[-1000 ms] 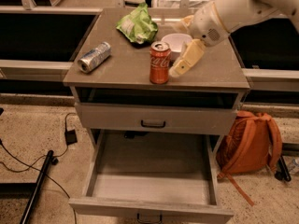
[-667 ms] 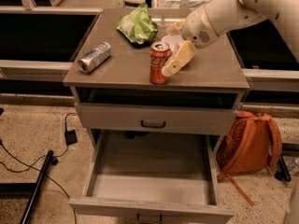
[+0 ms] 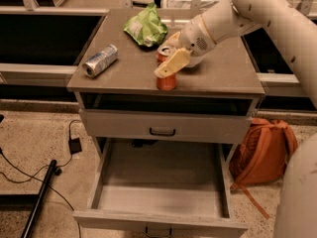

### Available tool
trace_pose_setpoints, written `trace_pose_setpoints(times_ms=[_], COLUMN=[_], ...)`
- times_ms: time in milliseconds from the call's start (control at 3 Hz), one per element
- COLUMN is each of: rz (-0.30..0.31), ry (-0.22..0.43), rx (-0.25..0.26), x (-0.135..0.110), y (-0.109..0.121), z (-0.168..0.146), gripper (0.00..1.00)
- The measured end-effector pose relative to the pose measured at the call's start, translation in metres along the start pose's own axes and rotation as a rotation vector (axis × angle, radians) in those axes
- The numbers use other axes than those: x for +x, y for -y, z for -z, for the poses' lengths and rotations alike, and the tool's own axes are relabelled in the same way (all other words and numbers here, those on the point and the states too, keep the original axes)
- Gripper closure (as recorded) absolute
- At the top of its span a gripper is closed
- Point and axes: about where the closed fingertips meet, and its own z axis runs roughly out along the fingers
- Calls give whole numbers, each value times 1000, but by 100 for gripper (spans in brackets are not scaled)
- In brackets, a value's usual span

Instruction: Place coke can into middle drawer

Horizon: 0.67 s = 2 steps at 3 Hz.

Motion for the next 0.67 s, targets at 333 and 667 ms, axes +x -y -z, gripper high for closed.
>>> trace_pose_setpoints(times_ms=[333,667], rz=[-7,31], ry=[5,63], rx=[-33,-72], x=[3,-3], y=[-1,-22], z=[-10,-2], gripper=[59,83])
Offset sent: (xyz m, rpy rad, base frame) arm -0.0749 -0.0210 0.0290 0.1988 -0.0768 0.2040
